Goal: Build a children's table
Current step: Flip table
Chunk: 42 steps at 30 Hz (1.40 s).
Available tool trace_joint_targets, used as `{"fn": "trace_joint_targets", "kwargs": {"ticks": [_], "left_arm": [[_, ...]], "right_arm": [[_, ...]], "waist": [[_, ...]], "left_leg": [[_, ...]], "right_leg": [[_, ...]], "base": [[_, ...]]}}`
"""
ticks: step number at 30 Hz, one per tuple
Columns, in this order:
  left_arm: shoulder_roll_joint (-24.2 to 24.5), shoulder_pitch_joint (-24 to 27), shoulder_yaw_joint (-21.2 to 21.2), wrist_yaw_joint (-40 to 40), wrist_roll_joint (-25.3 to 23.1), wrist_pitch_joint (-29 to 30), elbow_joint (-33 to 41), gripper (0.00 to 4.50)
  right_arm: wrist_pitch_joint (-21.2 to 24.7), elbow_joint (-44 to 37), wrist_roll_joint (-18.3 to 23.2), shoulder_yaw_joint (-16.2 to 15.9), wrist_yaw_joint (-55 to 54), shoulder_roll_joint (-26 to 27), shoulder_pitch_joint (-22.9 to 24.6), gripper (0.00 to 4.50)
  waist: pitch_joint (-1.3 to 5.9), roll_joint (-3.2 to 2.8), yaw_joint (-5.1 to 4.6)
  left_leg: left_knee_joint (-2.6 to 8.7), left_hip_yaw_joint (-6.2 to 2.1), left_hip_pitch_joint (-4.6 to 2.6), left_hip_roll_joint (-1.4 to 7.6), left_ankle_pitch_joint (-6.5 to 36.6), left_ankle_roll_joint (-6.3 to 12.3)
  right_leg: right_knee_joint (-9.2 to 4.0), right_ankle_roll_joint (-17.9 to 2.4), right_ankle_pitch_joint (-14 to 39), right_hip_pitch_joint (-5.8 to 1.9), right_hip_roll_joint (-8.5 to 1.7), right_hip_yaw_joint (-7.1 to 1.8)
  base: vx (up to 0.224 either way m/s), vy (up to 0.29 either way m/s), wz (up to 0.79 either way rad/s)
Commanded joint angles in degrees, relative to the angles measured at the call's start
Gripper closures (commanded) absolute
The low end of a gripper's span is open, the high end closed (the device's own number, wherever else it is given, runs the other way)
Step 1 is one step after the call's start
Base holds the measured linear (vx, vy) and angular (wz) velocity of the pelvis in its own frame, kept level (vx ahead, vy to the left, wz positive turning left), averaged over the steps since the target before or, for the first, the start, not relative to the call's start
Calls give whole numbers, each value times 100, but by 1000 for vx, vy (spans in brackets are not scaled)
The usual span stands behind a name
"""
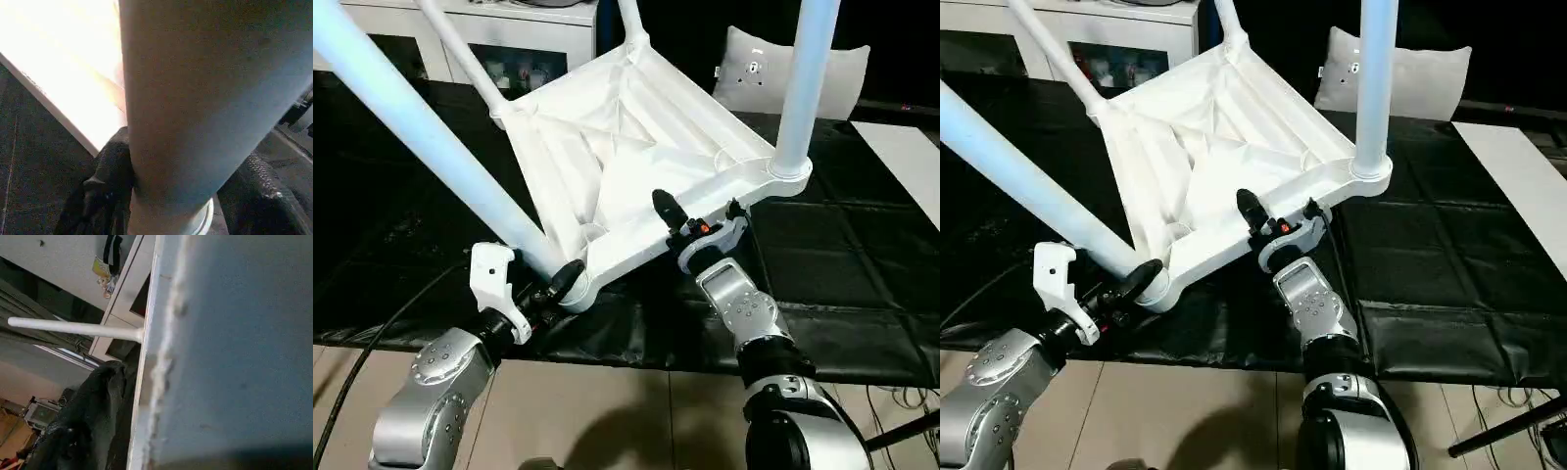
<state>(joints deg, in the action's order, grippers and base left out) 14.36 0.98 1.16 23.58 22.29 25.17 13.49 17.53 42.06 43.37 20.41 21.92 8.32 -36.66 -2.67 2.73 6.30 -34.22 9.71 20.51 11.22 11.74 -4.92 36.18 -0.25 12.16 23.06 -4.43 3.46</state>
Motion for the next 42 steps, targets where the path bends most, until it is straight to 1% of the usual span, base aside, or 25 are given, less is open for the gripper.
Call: {"fn": "trace_joint_targets", "kwargs": {"ticks": [1,4,8,9,10,11,12,13,20,21,22,25,27,28,29,30,32,33,34,35,36,38,39,40,42], "left_arm": [[14,238,-352,122,-112,314,-403,242],[21,248,-351,122,-122,308,-402,242],[44,261,-359,100,-188,271,-394,242],[33,263,-346,71,-206,237,-393,242],[-3,267,-298,97,-117,236,-374,242],[-4,268,-296,99,-113,236,-373,242],[-22,271,-268,123,-47,246,-355,207],[-3,278,-255,143,-122,7,-306,172],[124,391,-166,304,-128,-231,-249,172],[151,413,-132,386,-126,-368,-272,172],[167,427,-116,445,-119,-452,-278,172],[206,405,-58,592,-155,-814,-379,172],[215,395,-56,620,-166,-885,-411,166],[200,376,-29,704,-149,-1071,-458,166],[190,360,-17,767,-143,-1203,-484,131],[196,347,-20,794,-177,-1328,-510,125],[199,335,-23,803,-202,-1407,-525,127],[184,321,-26,814,-211,-1507,-552,117],[174,320,-36,862,-183,-1546,-557,117],[176,323,-45,897,-168,-1559,-558,96],[229,374,-72,947,-173,-1516,-546,87],[377,511,-140,1118,-177,-1410,-503,86],[549,677,-212,1325,-177,-1336,-405,78],[621,750,-237,1409,-176,-1315,-361,47],[756,918,-238,1538,-117,-1261,-213,42]], "right_arm": [[-35,-380,214,-46,337,487,-632,159],[-37,-367,221,-50,365,478,-641,193],[-41,-384,227,-83,397,466,-629,206],[-48,-395,214,-96,406,464,-621,223],[-55,-409,206,-105,412,465,-617,223],[-55,-410,206,-105,412,465,-617,237],[-55,-419,205,-107,413,465,-615,237],[-101,-439,217,-76,390,456,-634,244],[-228,-443,252,72,288,316,-711,250],[-231,-454,315,154,253,262,-742,250],[-232,-476,326,169,251,234,-742,250],[-213,-559,343,155,263,170,-698,250],[-214,-574,349,148,266,166,-686,250],[-198,-603,370,154,265,158,-663,250],[-181,-627,389,159,269,157,-647,251],[-158,-663,417,160,269,161,-626,251],[-138,-698,435,155,268,168,-607,251],[-125,-754,451,134,277,179,-575,251],[-118,-810,458,112,284,183,-545,251],[-115,-834,462,102,284,183,-533,251],[-151,-894,437,85,284,167,-511,251],[-251,-990,332,68,256,118,-493,251],[-374,-1066,211,77,182,47,-499,251],[-418,-1101,170,87,146,14,-503,251],[-594,-1191,-13,72,14,-106,-512,252]], "waist": [[346,-35,-8],[342,-33,-8],[340,-33,-13],[340,-33,-12],[342,-30,-11],[342,-31,-12],[344,-28,-13],[342,-28,-10],[351,-35,-20],[351,-30,-26],[354,-49,-38],[354,-43,-46],[362,-38,-62],[372,-56,-47],[380,-69,-40],[371,-66,-51],[366,-55,-44],[368,-64,-38],[368,-57,-38],[371,-58,-37],[369,-70,-40],[376,-63,-42],[382,-72,-39],[381,-67,-45],[381,-66,-54]], "left_leg": [[413,2,-16,157,271,54],[414,4,-14,159,276,80],[415,5,-16,162,301,73],[414,6,-21,164,305,70],[412,7,-19,161,292,69],[413,6,-17,162,285,70],[410,6,-19,161,273,77],[411,1,-15,164,263,98],[403,6,-18,162,200,103],[399,7,-19,158,166,117],[394,7,-19,156,138,127],[393,6,-20,156,117,155],[384,11,-17,152,74,182],[381,8,-33,161,35,195],[372,19,-41,164,19,199],[372,15,-25,170,-50,203],[375,18,-23,167,14,197],[376,17,-24,170,44,188],[377,18,-18,168,52,174],[376,17,-19,170,48,170],[376,16,-22,172,51,152],[371,12,-18,169,-7,156],[359,9,-16,160,-142,188],[358,10,-6,154,-167,198],[354,16,-13,155,-189,206]], "right_leg": [[-312,-1031,-114,-308,-307,-260],[-313,-1059,-105,-311,-309,-259],[-316,-1062,-54,-309,-308,-258],[-317,-1062,-50,-305,-308,-258],[-314,-1063,-69,-310,-309,-259],[-312,-1067,-78,-311,-310,-260],[-308,-1074,-100,-312,-311,-259],[-314,-1077,-107,-313,-312,-258],[-300,-1097,-198,-315,-307,-256],[-294,-1109,-266,-315,-303,-257],[-293,-1121,-322,-311,-297,-254],[-290,-1157,-373,-317,-300,-253],[-277,-1154,-420,-316,-294,-254],[-277,-1172,-437,-310,-308,-254],[-276,-1198,-496,-298,-304,-253],[-255,-1233,-644,-299,-287,-244],[-257,-1231,-677,-305,-289,-244],[-260,-1235,-675,-309,-297,-244],[-256,-1239,-662,-314,-299,-244],[-252,-1242,-674,-316,-300,-244],[-250,-1248,-691,-311,-298,-243],[-236,-1245,-769,-317,-291,-241],[-221,-1233,-879,-313,-288,-238],[-216,-1220,-909,-319,-280,-236],[-216,-1218,-947,-312,-271,-236]], "base": [[0,0,0],[0,0,0],[0,0,0],[0,0,0],[0,0,0],[0,0,0],[0,0,0],[0,0,0],[0,0,0],[0,0,0],[0,0,0],[0,0,0],[0,0,0],[0,0,0],[0,0,0],[0,0,0],[0,0,0],[0,0,0],[0,0,0],[0,0,0],[0,0,0],[0,0,0],[0,0,0],[0,0,0],[0,0,0]]}}
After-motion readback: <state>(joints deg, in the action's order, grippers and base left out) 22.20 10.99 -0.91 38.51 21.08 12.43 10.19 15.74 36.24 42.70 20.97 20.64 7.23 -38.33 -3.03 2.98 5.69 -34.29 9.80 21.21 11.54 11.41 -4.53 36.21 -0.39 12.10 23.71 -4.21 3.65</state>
